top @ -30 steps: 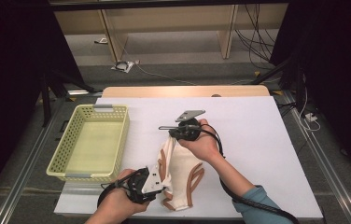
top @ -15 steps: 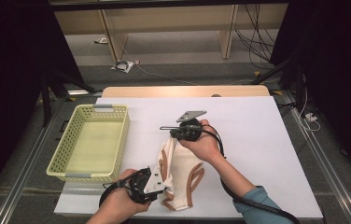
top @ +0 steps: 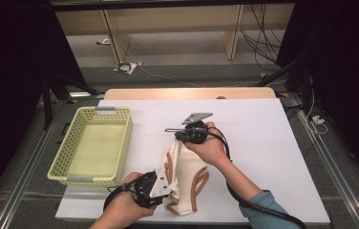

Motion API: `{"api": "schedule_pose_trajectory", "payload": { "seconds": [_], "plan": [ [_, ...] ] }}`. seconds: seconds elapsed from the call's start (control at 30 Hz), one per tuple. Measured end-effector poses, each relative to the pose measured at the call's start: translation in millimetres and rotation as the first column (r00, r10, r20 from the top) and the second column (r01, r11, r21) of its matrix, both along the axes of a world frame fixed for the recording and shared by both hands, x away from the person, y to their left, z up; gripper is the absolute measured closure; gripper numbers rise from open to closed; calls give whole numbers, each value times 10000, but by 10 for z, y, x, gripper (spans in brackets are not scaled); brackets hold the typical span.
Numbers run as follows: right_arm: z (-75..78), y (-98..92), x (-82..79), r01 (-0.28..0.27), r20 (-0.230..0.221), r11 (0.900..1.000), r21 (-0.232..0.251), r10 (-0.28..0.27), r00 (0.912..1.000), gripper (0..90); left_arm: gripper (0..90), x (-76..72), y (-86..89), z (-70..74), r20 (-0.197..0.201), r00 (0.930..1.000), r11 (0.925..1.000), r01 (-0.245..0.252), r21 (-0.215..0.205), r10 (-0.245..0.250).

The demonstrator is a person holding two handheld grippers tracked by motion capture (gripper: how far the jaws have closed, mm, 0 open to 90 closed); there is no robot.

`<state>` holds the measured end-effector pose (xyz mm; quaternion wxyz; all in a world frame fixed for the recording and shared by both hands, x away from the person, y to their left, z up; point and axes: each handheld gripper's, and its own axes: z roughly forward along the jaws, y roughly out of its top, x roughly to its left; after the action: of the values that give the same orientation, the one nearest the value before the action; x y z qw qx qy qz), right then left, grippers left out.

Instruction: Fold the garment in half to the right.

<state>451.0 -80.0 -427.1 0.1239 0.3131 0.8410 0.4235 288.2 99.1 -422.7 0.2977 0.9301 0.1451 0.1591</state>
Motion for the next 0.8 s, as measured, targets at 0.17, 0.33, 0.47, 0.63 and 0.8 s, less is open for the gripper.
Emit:
{"api": "schedule_pose_trajectory", "payload": {
  "seconds": [0.17,0.33,0.47,0.63,0.8],
  "plan": [
    [-8,-2,-6,13,-1,10000,17,-13,10000,892,828,1,-6,-8,-34,10000,10000,9,2,-9],
    [-24,-3,-2,42,-11,10000,31,-42,10000,892,828,7,-11,-15,-56,10000,10000,36,37,-36],
    [-30,-5,1,46,10,10000,29,-46,10000,892,828,9,-22,-15,-53,10000,10000,52,29,-52],
    [-28,-15,2,61,-9,10000,36,-61,10000,892,828,12,-35,-13,-46,10000,10000,79,55,-79],
    [-32,-24,1,77,-9,10000,36,-77,10000,892,827,16,-50,-17,-61,9999,9999,114,64,-114]
  ]
}}
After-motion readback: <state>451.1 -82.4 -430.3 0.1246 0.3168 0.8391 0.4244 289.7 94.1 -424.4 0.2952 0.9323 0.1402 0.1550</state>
